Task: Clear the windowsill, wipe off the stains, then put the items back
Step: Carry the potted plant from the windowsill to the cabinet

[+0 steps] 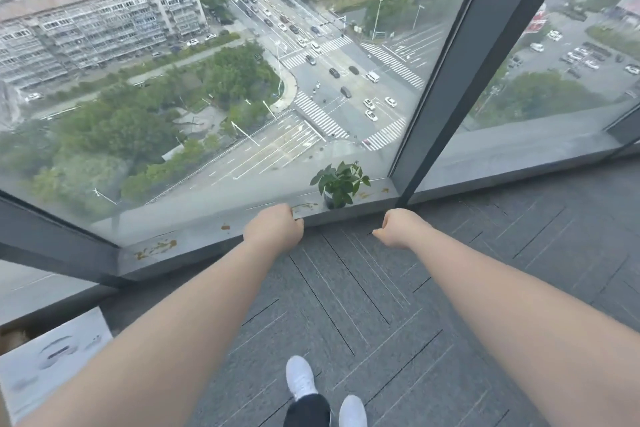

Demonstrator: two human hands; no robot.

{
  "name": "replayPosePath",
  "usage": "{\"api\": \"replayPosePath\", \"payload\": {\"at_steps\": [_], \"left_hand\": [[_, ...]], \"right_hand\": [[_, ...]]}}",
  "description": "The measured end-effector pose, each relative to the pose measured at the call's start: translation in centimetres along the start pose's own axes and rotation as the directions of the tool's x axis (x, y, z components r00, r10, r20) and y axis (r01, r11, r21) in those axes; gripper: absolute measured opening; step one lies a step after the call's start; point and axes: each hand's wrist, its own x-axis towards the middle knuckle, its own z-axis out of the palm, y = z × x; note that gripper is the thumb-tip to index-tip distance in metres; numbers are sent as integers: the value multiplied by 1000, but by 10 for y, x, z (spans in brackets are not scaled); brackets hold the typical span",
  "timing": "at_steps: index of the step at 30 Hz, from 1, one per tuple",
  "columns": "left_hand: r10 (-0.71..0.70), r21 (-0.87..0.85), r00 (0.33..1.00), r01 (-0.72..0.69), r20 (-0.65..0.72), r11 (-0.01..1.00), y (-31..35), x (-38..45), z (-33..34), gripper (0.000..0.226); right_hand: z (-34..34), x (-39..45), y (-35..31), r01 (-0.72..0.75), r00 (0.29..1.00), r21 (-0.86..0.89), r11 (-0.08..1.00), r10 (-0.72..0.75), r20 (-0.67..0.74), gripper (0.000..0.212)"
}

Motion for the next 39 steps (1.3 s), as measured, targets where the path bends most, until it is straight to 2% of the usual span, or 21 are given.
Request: {"api": "replayPosePath", "payload": {"at_steps": [3, 8, 14, 19, 24, 30, 34, 36, 39], "left_hand": [[-16, -5, 1000, 16, 6, 1000, 2, 58, 12, 35], [-23, -10, 998, 24, 57, 1000, -5, 128, 64, 47], [-81, 34, 991, 78, 107, 996, -10, 233, 170, 48], [-68, -32, 997, 70, 44, 997, -7, 321, 278, 56], [-38, -151, 998, 32, -43, 988, -6, 402, 360, 68], [-7, -285, 992, -30, -128, 958, -4, 485, 413, 77], [-3, -358, 996, -31, -94, 933, -1, 517, 432, 91], [14, -375, 997, -42, -78, 926, 3, 527, 435, 92], [32, -381, 995, -65, -93, 922, 14, 534, 433, 87]], "right_hand": [[5, 42, 1, -49, 998, -19, 999, 49, 28, 48], [26, 128, 7, -27, 998, -57, 998, 30, 57, 45], [86, 266, 24, 55, 995, -69, 996, -50, 86, 46], [154, 381, 57, 61, 997, -77, 995, -57, 53, 36], [212, 483, 70, 51, 999, 37, 998, -50, -20, 33], [247, 578, 57, 139, 988, 231, 963, -119, -100, 59], [255, 610, 44, 226, 972, 314, 922, -192, -136, 65], [258, 618, 40, 263, 963, 361, 895, -220, -157, 63], [260, 620, 33, 290, 957, 441, 849, -246, -155, 74]]}}
